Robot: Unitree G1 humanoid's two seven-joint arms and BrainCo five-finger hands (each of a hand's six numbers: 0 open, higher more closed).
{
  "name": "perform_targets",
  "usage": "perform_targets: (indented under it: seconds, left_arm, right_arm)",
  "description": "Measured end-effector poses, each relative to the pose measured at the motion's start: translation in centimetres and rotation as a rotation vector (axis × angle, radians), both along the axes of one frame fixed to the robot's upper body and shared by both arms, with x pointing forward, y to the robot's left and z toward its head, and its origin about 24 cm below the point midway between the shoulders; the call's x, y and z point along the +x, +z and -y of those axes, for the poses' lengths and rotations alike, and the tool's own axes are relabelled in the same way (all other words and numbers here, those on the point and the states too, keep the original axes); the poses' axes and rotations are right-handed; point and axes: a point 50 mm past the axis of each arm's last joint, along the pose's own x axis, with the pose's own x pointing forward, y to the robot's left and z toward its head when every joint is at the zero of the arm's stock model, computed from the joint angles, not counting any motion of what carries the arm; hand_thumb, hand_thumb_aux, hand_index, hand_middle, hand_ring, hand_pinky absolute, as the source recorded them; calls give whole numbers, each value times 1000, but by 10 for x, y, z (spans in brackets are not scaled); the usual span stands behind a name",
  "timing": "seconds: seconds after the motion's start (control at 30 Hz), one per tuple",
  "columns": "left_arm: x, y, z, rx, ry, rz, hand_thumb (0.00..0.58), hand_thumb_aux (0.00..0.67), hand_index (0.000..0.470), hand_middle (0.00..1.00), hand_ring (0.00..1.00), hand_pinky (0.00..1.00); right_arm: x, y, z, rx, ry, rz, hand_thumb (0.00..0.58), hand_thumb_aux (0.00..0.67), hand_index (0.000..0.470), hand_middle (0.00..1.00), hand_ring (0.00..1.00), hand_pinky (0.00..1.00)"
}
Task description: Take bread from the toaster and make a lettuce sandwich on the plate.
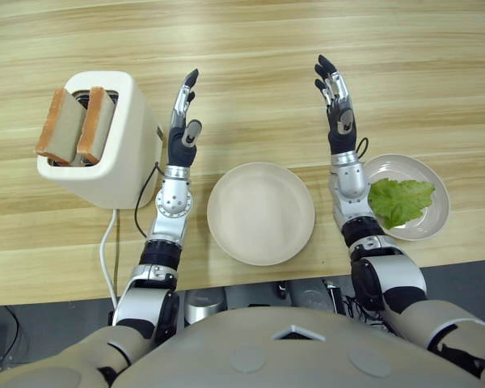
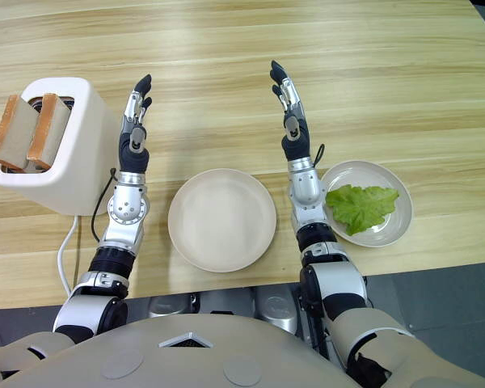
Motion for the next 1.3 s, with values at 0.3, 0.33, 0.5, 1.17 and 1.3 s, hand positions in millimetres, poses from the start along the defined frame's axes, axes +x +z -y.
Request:
perform_targets:
  seconds: [0.3,0.33,0.5,1.17,1.3]
  left_arm:
    - [0,-1,-1,2,7,-1,0,0,0,0,0,0]
    - [0,-1,-1,2,7,0,0,0,0,0,0,0]
    - [0,0,-1,1,9,5,0,0,0,0,0,0]
    - [-43,114,-98,1081,524,33,0,0,0,0,0,0]
    - [-53,124,-112,1080,595,-8,0,0,0,0,0,0]
  right_arm:
    - [0,0,0,0,0,1,0,0,0,0,0,0]
    - [0,0,0,0,0,1,0,0,0,0,0,0]
    - [0,0,0,1,1,1,0,0,0,0,0,0]
    - [2,0,-5,6,16,-8,0,0,0,0,0,0]
    - [2,0,-5,8,18,-8,0,0,0,0,0,0]
